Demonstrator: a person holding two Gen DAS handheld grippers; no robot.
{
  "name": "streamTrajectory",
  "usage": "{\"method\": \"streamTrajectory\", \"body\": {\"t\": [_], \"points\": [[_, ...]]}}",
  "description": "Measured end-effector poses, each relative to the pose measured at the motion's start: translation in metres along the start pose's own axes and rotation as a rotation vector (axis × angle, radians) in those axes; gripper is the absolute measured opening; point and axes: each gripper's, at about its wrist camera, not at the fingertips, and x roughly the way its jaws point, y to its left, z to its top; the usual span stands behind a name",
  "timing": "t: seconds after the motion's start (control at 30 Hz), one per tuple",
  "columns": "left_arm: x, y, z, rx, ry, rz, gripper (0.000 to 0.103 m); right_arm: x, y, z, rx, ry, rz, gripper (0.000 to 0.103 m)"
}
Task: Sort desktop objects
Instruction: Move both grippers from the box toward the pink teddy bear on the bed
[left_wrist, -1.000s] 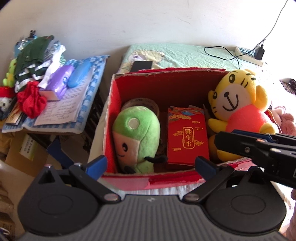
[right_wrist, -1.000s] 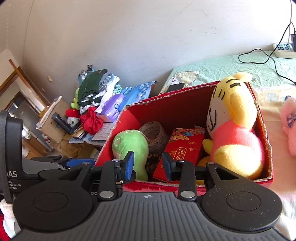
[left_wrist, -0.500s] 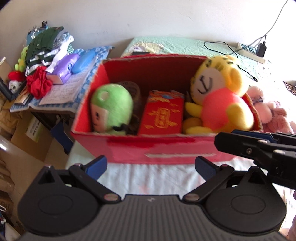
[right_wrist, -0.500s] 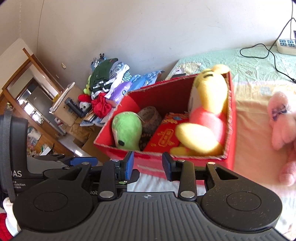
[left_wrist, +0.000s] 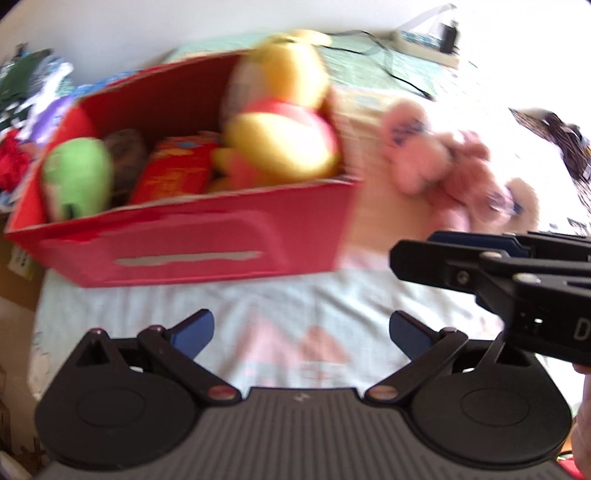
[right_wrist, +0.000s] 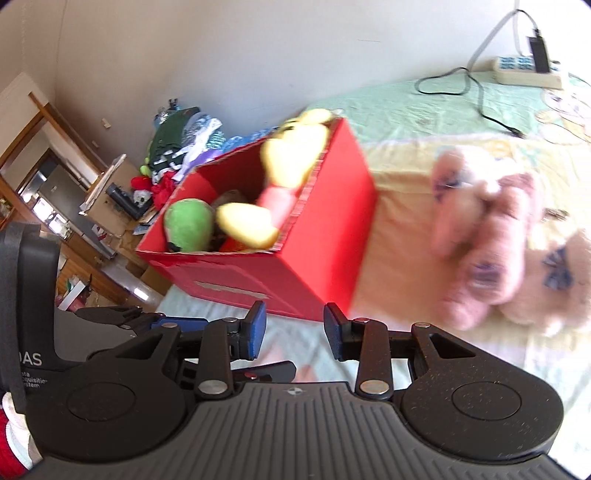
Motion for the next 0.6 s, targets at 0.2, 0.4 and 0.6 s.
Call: {"method": "streamTrajectory", "body": {"t": [0.2,0.4,0.6], "points": [[0.016,-0.057,0.01,0.111,0.017,-0.099,0.101,-0.024,-0.053,-0.008,0.127,-0.02,-0.074,0.038],[0.021,-0.092,0.027,0.18,-0.013,-0.195,0.101,-0.053,-0.106,-0.012,0.304,-0.08,-0.128,0.038],[0.022,-0.097,0.055,0.151,-0.053,-0.303,0.101,-0.067,-0.138,0.011,0.383,-0.156,-0.15,0.044]]}}
